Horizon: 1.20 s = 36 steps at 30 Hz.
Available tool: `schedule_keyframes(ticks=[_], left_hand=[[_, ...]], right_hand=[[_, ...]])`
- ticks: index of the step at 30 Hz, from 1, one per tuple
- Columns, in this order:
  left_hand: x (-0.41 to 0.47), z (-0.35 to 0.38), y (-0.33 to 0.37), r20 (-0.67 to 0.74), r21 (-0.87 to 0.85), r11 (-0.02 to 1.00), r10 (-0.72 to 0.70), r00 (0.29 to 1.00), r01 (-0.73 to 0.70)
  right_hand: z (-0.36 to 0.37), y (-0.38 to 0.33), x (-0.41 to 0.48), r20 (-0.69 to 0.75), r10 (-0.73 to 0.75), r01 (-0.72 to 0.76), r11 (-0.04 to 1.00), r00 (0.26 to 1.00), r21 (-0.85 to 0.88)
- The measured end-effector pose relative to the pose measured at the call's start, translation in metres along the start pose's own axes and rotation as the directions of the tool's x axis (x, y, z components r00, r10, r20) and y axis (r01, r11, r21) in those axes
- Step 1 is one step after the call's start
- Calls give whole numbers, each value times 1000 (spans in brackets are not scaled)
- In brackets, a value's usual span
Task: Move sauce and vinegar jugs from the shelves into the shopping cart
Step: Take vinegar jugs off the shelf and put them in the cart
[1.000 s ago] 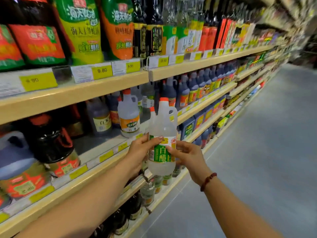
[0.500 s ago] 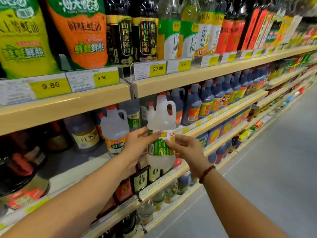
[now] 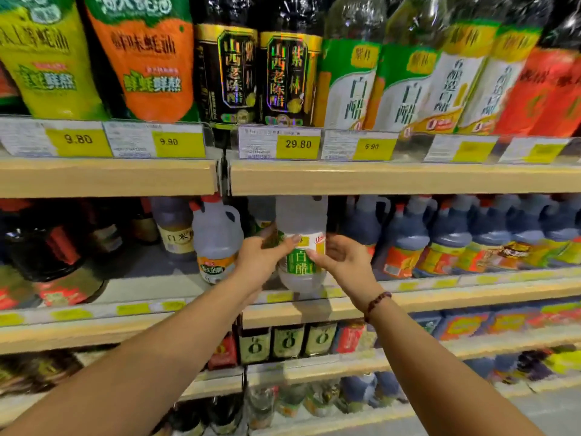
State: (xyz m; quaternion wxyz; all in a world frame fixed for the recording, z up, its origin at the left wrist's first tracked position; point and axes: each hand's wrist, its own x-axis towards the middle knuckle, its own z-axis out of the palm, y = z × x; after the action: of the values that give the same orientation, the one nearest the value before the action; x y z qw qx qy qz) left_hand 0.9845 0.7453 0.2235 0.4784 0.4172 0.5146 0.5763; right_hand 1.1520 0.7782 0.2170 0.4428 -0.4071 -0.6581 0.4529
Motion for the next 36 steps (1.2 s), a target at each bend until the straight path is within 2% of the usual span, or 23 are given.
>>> schedule_keyframes(ticks=[7, 15, 21, 27, 31, 36], left_hand=[[3, 2, -13, -176, 39, 996, 88, 980, -82], [-1, -6, -32, -252, 126, 986, 140, 958, -111], [-4, -12, -43, -247, 160, 977, 179, 952, -142], [-9, -8, -49, -363, 231, 949, 289, 886, -215], [-9, -1, -53, -506, 218, 956, 282, 815, -196], [-7, -3, -56, -543, 144, 968, 249, 802, -203]], right_hand=[[9, 21, 18, 47, -22, 23, 1000, 999, -9], [29, 42, 15, 60, -11, 13, 999, 998, -31], [35, 47, 11, 32, -2, 2, 1000, 999, -17], [48, 45, 14, -1, 30, -30, 1000, 1000, 10], [56, 43, 21, -1, 32, -32, 999, 999, -14], [61, 45, 28, 13, 13, -13, 999, 1000, -30]])
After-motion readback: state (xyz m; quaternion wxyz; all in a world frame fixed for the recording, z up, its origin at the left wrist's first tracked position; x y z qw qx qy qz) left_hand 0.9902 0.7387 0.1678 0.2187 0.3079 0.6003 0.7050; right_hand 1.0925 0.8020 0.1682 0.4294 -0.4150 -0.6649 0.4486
